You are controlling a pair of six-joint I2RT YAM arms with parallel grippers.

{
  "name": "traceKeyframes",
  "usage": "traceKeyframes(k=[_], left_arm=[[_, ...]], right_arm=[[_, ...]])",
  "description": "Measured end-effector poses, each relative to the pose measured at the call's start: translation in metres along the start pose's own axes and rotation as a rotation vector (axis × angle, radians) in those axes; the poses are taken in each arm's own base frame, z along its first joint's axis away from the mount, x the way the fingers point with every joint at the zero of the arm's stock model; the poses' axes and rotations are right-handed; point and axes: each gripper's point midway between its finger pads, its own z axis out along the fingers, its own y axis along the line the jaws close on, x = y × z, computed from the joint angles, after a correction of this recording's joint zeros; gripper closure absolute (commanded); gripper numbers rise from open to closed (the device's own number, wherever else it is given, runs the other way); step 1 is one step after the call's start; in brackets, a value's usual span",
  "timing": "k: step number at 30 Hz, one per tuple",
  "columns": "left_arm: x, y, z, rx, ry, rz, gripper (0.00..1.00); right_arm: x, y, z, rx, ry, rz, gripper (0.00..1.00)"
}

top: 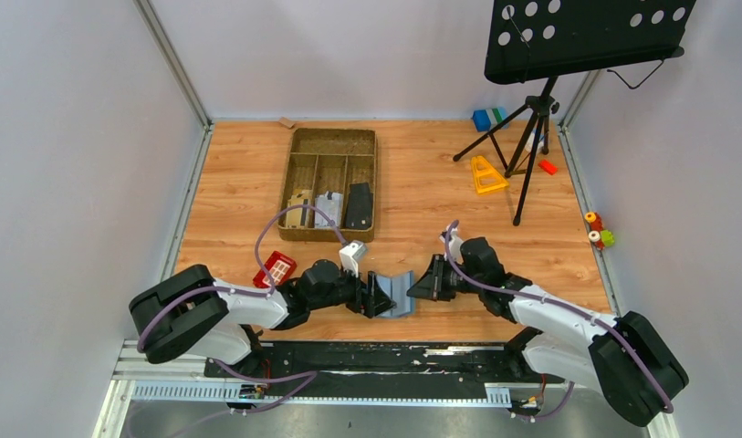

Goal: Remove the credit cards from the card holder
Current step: Remove the credit card from the card holder.

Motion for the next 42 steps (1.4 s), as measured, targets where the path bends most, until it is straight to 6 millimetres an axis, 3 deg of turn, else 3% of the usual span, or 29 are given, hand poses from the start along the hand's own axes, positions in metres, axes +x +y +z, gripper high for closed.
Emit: traceKeyframes(k=[3, 9, 17, 27, 29, 33, 35, 42], left_arm=[[0.003, 0.001, 0.002, 0.010, -0.008, -0.014, 0.17], [0.007, 0.004, 0.002, 0.009, -0.007, -0.041, 0.08], [0.005, 0.006, 0.004, -0.021, 0.007, -0.034, 0.10], [0.002, 0.009, 0.005, -0.075, 0.043, 0.006, 0.08], [0.002, 0.010, 0.006, -0.082, 0.050, 0.011, 0.11], [0.002, 0.012, 0.006, -0.095, 0.061, 0.018, 0.26], [0.002, 0.012, 0.006, -0.096, 0.062, 0.018, 0.29], [0.003, 0.012, 0.006, -0.097, 0.063, 0.009, 0.19]], right_arm=[[-0.003, 0.004, 0.001, 0.000, 0.000, -0.013, 1.00], [-0.004, 0.002, 0.005, 0.018, 0.014, -0.007, 1.00], [0.001, 0.002, 0.014, 0.021, 0.042, 0.008, 0.95], [0.003, 0.014, 0.025, -0.008, 0.053, -0.004, 1.00], [0.004, 0.015, 0.027, -0.005, 0.058, -0.005, 1.00], [0.005, 0.016, 0.029, -0.002, 0.062, -0.011, 1.00], [0.005, 0.015, 0.031, 0.004, 0.063, -0.010, 1.00], [0.006, 0.014, 0.031, 0.010, 0.059, -0.013, 1.00]])
